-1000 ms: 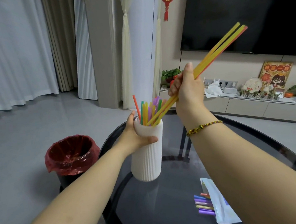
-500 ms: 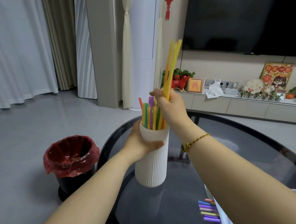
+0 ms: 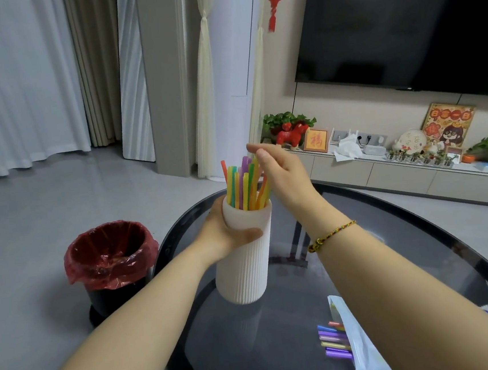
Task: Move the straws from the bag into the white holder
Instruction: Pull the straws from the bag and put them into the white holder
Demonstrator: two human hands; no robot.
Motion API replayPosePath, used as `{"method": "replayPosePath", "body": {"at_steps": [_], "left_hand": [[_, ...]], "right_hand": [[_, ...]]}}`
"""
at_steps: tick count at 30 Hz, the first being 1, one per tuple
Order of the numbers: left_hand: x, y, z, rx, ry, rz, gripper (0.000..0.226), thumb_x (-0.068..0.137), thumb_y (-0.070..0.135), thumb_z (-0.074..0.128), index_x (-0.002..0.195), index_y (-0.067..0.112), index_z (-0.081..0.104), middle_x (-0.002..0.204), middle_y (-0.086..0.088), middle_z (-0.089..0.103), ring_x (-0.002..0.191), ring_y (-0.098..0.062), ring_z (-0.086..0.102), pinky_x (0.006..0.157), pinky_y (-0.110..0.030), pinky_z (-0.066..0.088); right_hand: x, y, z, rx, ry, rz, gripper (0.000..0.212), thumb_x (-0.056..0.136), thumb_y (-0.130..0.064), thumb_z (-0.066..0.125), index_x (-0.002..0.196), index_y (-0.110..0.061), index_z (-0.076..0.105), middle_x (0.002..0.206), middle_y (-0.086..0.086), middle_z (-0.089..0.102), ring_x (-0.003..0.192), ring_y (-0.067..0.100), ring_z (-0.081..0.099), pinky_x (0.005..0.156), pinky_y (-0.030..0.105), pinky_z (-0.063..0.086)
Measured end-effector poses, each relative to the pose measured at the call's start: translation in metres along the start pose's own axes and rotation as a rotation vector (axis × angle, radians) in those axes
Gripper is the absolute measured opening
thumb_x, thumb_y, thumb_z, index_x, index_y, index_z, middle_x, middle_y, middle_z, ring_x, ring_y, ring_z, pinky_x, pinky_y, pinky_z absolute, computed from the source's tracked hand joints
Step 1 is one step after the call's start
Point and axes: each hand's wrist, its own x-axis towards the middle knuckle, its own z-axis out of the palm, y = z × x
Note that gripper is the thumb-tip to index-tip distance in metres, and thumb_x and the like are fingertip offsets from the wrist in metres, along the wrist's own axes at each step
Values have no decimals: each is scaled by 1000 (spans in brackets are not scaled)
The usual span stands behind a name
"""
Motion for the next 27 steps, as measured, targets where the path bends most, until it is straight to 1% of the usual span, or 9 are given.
{"method": "replayPosePath", "body": {"at_steps": [4, 7, 8, 11, 12, 17, 19, 22, 27], "left_hand": [[0, 3, -1, -13, -19, 11, 65, 67, 21, 75, 124, 19, 43, 114, -2, 56, 102, -18, 52, 82, -30, 46], [-5, 0, 0, -16, -2, -21, 69, 67, 24, 76, 125, 19, 40, 117, -2, 54, 103, -19, 51, 81, -33, 46], [-8, -3, 0, -25, 19, -36, 74, 66, 25, 77, 128, 20, 37, 119, -2, 52, 103, -19, 50, 82, -34, 45], [-24, -16, 5, -17, 65, -79, 82, 68, 27, 75, 135, 22, 27, 134, -4, 44, 116, -22, 45, 92, -42, 41], [-30, -21, 7, 3, 75, -90, 83, 70, 27, 74, 136, 23, 24, 138, -4, 41, 122, -24, 41, 96, -44, 39], [-67, -44, 23, 140, 170, -124, 88, 70, 29, 74, 139, 23, 20, 143, -5, 36, 130, -24, 35, 104, -45, 34], [-81, -50, 31, 235, 232, -128, 82, 71, 29, 73, 137, 18, 25, 143, -6, 36, 130, -26, 35, 105, -45, 33], [-97, -53, 48, 366, 272, -42, 59, 76, 25, 69, 126, 9, 42, 140, -8, 39, 126, -28, 38, 104, -42, 34], [-113, -49, 78, 531, 228, 116, 38, 80, 23, 65, 114, 10, 56, 134, -5, 46, 122, -28, 42, 103, -36, 30]], "right_hand": [[-4, -2, 0, 19, 20, -13, 36, 95, -21, 34, 129, -16, 44, 130, -3, 48, 113, 0, 39, 87, 5, 36], [-15, 2, -8, 5, 64, -3, 40, 94, -26, 38, 134, -20, 38, 143, -1, 39, 129, 8, 34, 104, 24, 31], [-21, 6, -13, -4, 89, 4, 41, 93, -27, 39, 134, -21, 38, 143, -1, 39, 130, 8, 34, 103, 24, 31], [-43, 26, -33, -71, 155, 42, 41, 93, -26, 40, 133, -21, 39, 140, -4, 42, 116, -3, 35, 88, 5, 32], [-52, 35, -41, -104, 171, 71, 40, 93, -25, 40, 133, -21, 40, 139, -4, 44, 114, -4, 35, 88, 5, 31], [-114, 90, -75, -342, 169, 366, 37, 91, -24, 44, 127, -16, 48, 133, 9, 52, 127, 25, 41, 110, 42, 30], [-142, 108, -83, -437, 109, 505, 36, 91, -27, 45, 125, -16, 50, 133, 10, 53, 126, 28, 43, 111, 47, 28], [-176, 132, -88, -610, 1, 622, 38, 91, -30, 42, 126, -17, 49, 134, 9, 52, 124, 28, 45, 108, 42, 30], [-204, 160, -83, -766, -100, 524, 37, 93, -31, 37, 128, -19, 45, 140, 0, 44, 130, 20, 34, 113, 36, 16]]}}
